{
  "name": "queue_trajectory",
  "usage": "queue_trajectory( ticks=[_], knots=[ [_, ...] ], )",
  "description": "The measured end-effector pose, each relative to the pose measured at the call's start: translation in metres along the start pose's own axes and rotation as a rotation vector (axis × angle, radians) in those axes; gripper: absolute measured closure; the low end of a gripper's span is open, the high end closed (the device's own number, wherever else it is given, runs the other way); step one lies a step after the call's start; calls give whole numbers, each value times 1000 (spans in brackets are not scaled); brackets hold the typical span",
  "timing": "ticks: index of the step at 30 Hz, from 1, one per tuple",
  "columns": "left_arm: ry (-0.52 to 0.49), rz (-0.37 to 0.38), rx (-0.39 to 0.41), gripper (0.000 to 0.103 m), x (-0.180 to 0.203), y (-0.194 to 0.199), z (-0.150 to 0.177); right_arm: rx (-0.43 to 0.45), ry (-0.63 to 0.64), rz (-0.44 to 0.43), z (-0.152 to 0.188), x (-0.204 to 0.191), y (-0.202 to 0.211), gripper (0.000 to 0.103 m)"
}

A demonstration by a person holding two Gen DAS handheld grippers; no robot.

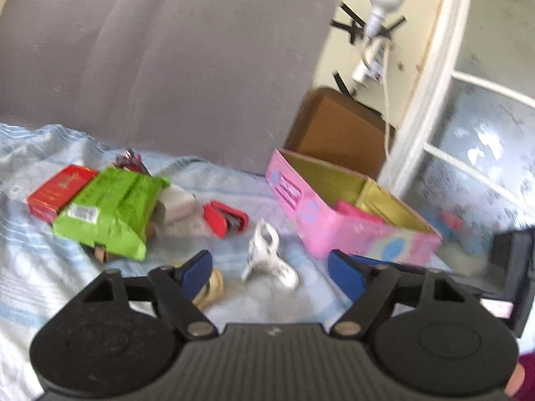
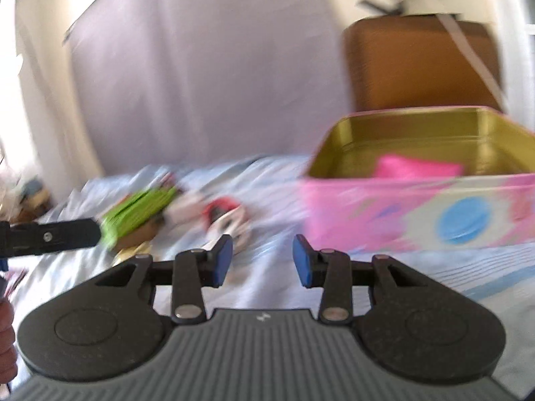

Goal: Organize rigid objects
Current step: 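Grasp the white clothespin clip with the right gripper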

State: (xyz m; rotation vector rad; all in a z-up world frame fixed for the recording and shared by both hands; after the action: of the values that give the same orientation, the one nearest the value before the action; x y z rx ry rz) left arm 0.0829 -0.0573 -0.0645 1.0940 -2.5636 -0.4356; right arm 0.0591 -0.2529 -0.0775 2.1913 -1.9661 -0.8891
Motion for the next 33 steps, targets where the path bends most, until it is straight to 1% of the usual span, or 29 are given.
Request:
queue_trajectory(
  ticks=[1,4,6,7,8,9,11,12,13,14,15,16,18,21,24,25,27,29,32,33],
  knots=[
    [-1,12,-14,32,2,-3,3,-23,21,-7,5,-8,-5,69],
    [27,25,-82,39,-1,-19,13,-59,82,11,13,-25,-19,75],
    [47,3,-125,43,-7,-28,21,-76,106,44,14,-25,-30,81],
    [60,-2,-140,43,-11,-32,24,-88,110,54,14,-24,-35,84],
    [73,-16,-152,43,-16,-35,26,-99,113,65,14,-23,-40,84],
    [81,-42,-161,43,-21,-38,27,-104,118,76,17,-24,-42,84],
    [67,-140,-159,43,-38,-40,25,-117,127,95,21,-20,-46,85],
    [58,-194,-154,43,-47,-39,23,-122,128,99,24,-21,-47,88],
    [63,-232,-154,43,-56,-37,22,-131,131,98,26,-22,-50,95],
    [85,-242,-145,43,-63,-34,20,-141,130,99,29,-24,-50,96],
    [100,-218,-127,43,-62,-29,16,-150,122,96,31,-25,-50,96],
    [85,-191,-110,43,-56,-25,13,-151,122,87,32,-28,-49,96],
    [-29,-163,-84,43,-35,-21,8,-139,139,71,33,-34,-43,96],
    [-208,-146,-96,44,-5,-27,10,-137,142,69,35,-35,-40,96],
    [-304,-133,-114,48,8,-39,11,-134,135,86,36,-28,-40,96],
    [-323,-120,-123,48,12,-41,12,-130,137,93,35,-26,-39,95],
    [-350,-102,-149,54,17,-49,14,-122,138,106,33,-20,-37,94],
    [-368,-95,-172,56,20,-57,16,-117,131,105,30,-17,-36,92],
    [-352,-82,-202,57,19,-66,21,-118,129,95,30,-16,-37,92],
    [-339,-68,-207,60,20,-66,21,-120,127,93,31,-15,-39,92]
  ],
)
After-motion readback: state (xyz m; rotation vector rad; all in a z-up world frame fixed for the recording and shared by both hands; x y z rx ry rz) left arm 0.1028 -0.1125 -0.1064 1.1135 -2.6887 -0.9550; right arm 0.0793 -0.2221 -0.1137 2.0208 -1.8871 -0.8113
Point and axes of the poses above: each gripper's, at about its wrist camera, not at the fingertips, and y roughly against the way its jaws point, x to its right, z to its underside, the point moved 9 cm from there along -y, roughly the way its jaws point, and after that the axes turned 11 degrees about -y, right-handed, at the moved point
